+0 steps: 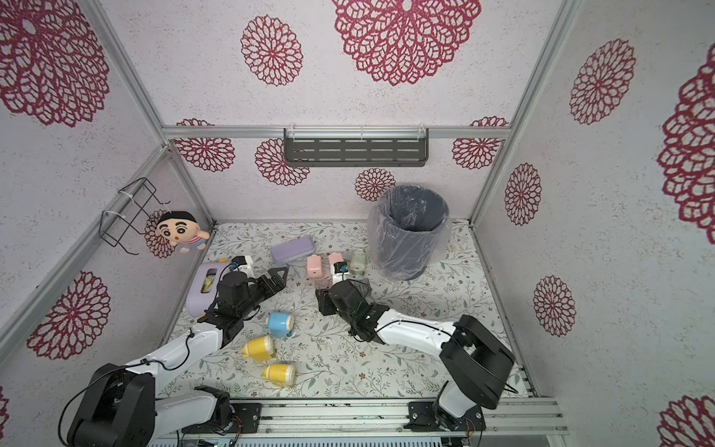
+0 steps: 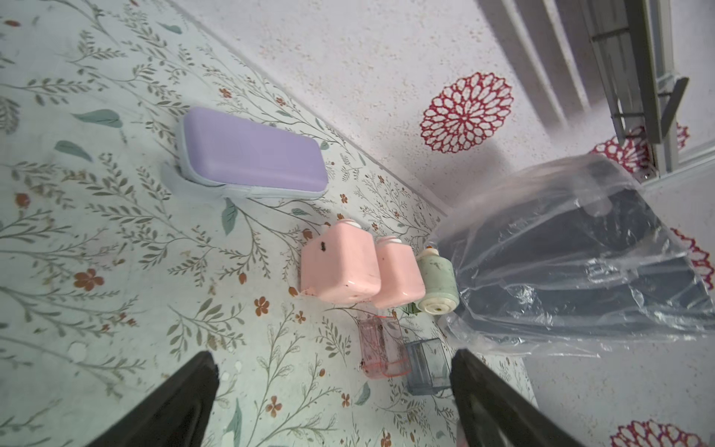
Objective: Take out the pencil sharpener tray and clean the shavings
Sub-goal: Place the container at the center of the board.
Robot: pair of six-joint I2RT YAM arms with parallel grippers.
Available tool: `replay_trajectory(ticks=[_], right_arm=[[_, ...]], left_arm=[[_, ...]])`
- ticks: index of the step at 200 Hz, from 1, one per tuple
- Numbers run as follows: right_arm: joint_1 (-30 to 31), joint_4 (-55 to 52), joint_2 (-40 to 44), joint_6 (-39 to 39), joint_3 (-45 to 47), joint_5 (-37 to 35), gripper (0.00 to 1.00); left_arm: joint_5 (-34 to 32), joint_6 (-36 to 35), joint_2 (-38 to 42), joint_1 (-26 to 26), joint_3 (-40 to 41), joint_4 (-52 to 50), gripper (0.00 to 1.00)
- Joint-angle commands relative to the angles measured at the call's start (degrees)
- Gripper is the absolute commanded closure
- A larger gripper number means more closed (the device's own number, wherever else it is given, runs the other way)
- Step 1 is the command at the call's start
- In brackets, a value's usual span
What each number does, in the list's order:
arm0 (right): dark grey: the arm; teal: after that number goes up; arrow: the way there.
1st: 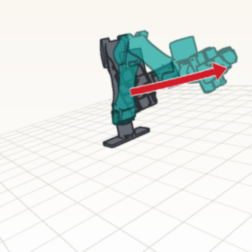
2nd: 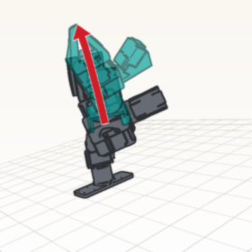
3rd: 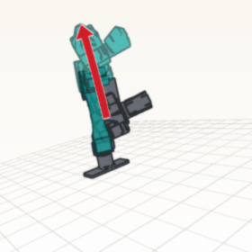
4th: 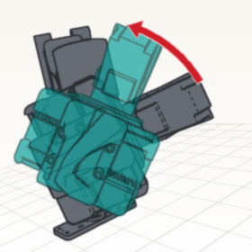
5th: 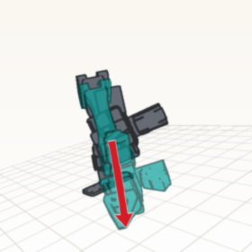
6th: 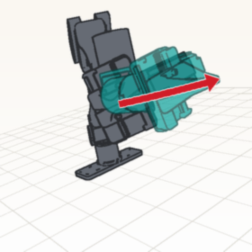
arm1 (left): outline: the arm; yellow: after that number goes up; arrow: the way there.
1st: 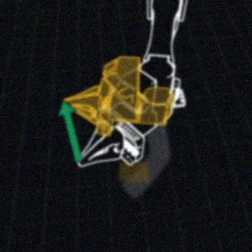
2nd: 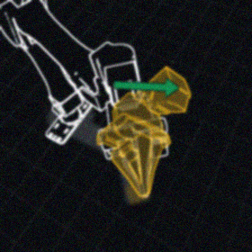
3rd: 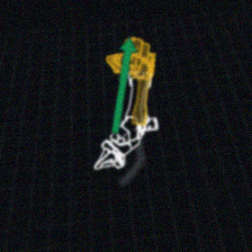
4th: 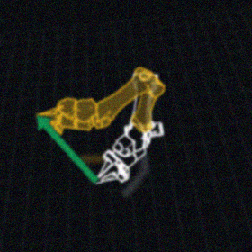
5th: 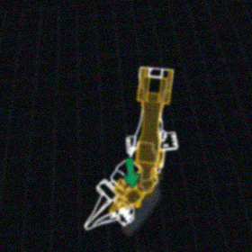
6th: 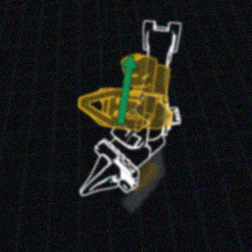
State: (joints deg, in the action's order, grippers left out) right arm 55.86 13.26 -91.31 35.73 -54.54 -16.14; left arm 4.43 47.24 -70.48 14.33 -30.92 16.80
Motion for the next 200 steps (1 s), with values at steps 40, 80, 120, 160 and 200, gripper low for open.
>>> replay_trajectory(ticks=[40,80,120,160,200], right_arm=[[3.3,-12.7,-14.8,-1.8,-15.9,-13.9,0.58],[3.2,-18.6,-22.9,-1.4,-23.2,-15.4,0.57],[1.9,-20.7,-28.1,-1.4,-27.4,-14.5,0.57],[0.6,-22.2,-32.1,-3.0,-31.3,-13.7,0.54],[-0.3,-22.5,-34.0,-3.4,-32.4,-12.9,0.51]], left_arm=[[1.6,0.7,2.4,-1.3,-0.7,-1.1,0.03],[1.8,0.6,3.0,-1.5,-0.6,-1.2,0.03],[1.6,0.9,3.4,-1.5,-0.2,-0.8,0.03],[1.8,1.1,3.6,-1.5,0.1,-0.5,0.03],[1.6,1.0,4.0,-1.5,0.3,-0.3,0.03]])
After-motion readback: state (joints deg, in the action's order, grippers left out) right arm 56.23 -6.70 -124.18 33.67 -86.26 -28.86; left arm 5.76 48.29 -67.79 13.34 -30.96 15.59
